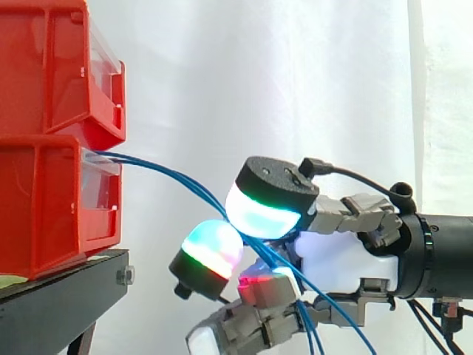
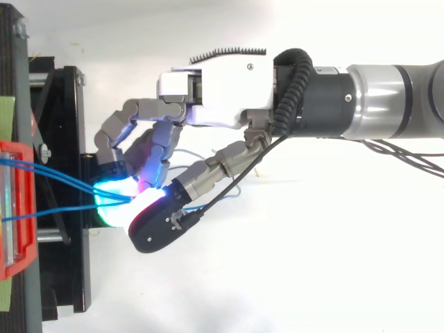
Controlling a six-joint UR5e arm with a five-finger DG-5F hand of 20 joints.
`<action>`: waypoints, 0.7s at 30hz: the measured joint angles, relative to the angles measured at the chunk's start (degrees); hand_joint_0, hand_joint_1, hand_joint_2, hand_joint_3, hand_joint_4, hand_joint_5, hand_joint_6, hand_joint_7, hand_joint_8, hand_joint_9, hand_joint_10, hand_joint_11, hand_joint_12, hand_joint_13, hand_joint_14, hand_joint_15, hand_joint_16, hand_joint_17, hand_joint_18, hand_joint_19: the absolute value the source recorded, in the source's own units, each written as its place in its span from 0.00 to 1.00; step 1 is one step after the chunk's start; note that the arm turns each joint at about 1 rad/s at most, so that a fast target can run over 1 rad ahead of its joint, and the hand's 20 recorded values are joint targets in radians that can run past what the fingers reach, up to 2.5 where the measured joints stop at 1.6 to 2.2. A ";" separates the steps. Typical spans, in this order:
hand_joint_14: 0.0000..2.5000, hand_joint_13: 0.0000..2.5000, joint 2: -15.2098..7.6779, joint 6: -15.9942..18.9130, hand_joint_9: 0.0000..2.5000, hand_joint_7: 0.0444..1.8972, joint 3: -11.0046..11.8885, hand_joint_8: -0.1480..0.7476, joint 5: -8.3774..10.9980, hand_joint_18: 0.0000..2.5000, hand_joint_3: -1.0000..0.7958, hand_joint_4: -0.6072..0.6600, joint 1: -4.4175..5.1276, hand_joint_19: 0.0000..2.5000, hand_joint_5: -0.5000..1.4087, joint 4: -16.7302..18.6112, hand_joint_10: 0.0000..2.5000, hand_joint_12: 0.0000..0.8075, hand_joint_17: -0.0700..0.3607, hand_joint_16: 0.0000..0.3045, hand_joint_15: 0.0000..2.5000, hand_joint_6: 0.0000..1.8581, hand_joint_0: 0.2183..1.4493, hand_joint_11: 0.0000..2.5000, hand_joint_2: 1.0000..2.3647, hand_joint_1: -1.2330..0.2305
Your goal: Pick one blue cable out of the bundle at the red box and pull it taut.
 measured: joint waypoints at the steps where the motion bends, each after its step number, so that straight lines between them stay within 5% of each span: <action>1: 0.00 0.34 0.00 0.01 0.51 0.48 0.31 0.63 -0.09 0.24 0.39 0.61 -0.03 0.10 0.21 -1.27 0.00 0.49 0.45 0.18 0.15 0.46 0.34 0.47 0.01 0.27; 5: 0.00 0.34 0.02 0.04 0.50 0.48 1.28 0.61 -0.38 0.24 0.39 0.57 -0.07 0.10 0.21 -4.62 0.00 0.49 0.45 0.18 0.15 0.46 0.35 0.47 0.01 0.24; 13: 0.00 0.34 0.02 0.05 0.47 0.43 2.03 0.59 -0.45 0.25 0.28 0.52 -0.02 0.09 0.19 -5.42 0.00 0.48 0.45 0.18 0.15 0.48 0.41 0.48 0.00 0.17; 21: 0.00 0.34 0.02 0.05 0.48 0.42 3.15 0.62 -0.40 0.24 0.28 0.59 -0.08 0.11 0.20 -5.89 0.00 0.50 0.46 0.19 0.16 0.47 0.26 0.47 0.00 0.27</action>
